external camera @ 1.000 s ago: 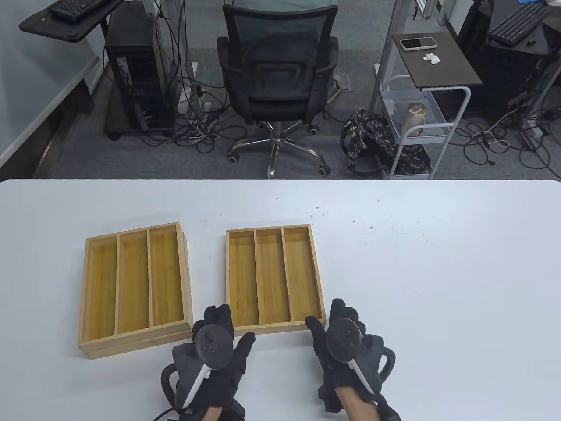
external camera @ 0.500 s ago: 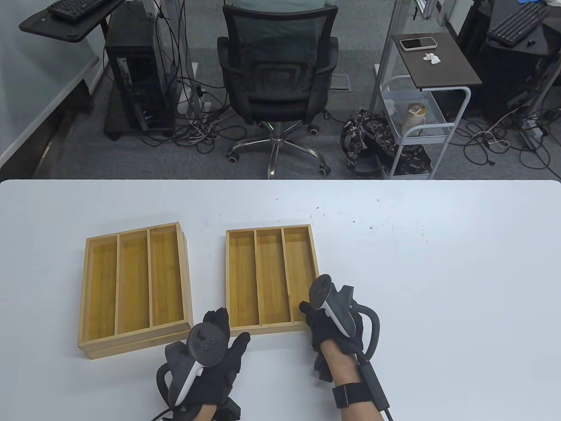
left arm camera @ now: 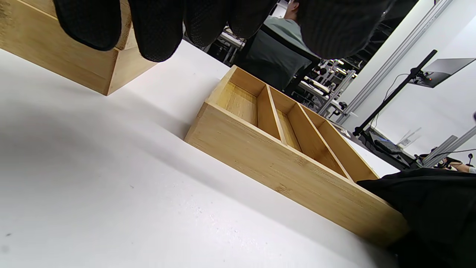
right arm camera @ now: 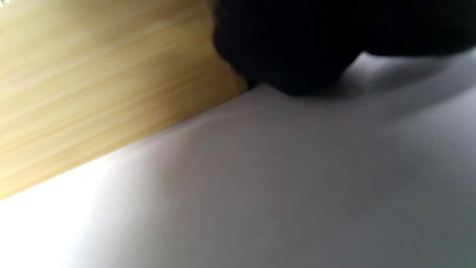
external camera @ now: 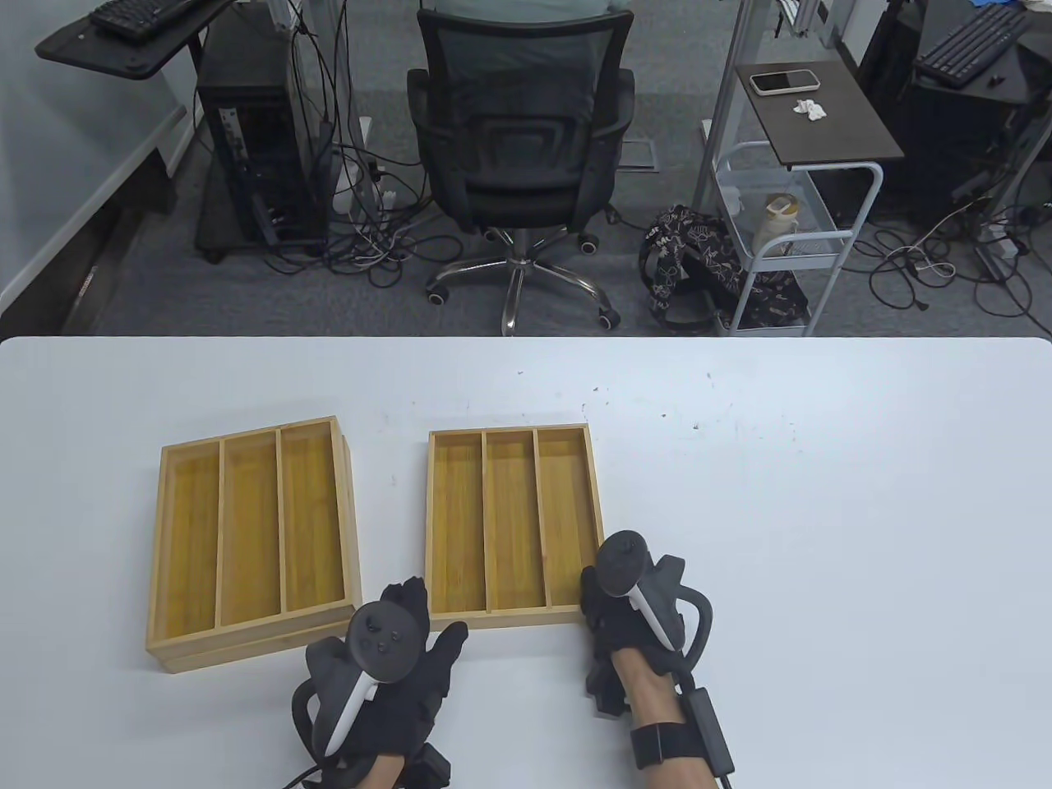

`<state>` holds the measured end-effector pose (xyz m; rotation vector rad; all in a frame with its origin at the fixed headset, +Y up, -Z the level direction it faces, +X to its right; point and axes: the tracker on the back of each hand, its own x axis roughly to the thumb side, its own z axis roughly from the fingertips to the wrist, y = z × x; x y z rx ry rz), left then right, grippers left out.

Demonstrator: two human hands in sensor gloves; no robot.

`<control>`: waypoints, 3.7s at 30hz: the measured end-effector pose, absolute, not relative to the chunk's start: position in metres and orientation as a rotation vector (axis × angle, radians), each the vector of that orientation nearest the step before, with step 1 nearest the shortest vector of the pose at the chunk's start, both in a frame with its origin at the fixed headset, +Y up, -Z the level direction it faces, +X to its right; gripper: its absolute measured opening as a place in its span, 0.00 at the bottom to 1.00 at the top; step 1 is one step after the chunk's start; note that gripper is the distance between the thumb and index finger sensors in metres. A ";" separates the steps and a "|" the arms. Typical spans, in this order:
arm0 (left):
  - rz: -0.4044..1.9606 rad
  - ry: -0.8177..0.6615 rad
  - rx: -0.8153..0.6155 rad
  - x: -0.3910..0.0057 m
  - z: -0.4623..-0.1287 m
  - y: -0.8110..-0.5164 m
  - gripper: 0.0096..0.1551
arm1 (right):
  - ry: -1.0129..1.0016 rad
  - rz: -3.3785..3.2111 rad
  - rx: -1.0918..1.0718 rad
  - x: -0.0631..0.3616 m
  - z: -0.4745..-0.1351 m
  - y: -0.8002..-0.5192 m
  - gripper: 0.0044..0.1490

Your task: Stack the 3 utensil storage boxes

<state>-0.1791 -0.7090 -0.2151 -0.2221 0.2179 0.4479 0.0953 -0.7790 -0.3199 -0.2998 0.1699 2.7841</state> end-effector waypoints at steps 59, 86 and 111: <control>0.373 0.470 0.154 -0.250 -0.222 -0.665 0.24 | -0.346 2.620 0.006 0.104 -0.211 -0.715 0.39; 0.329 0.785 0.003 -0.431 -0.237 -0.684 0.24 | -0.171 2.625 -0.057 0.113 -0.222 -0.730 0.37; 0.399 0.514 0.020 -0.337 -0.228 -0.627 0.54 | -0.174 2.631 -0.065 0.112 -0.223 -0.727 0.41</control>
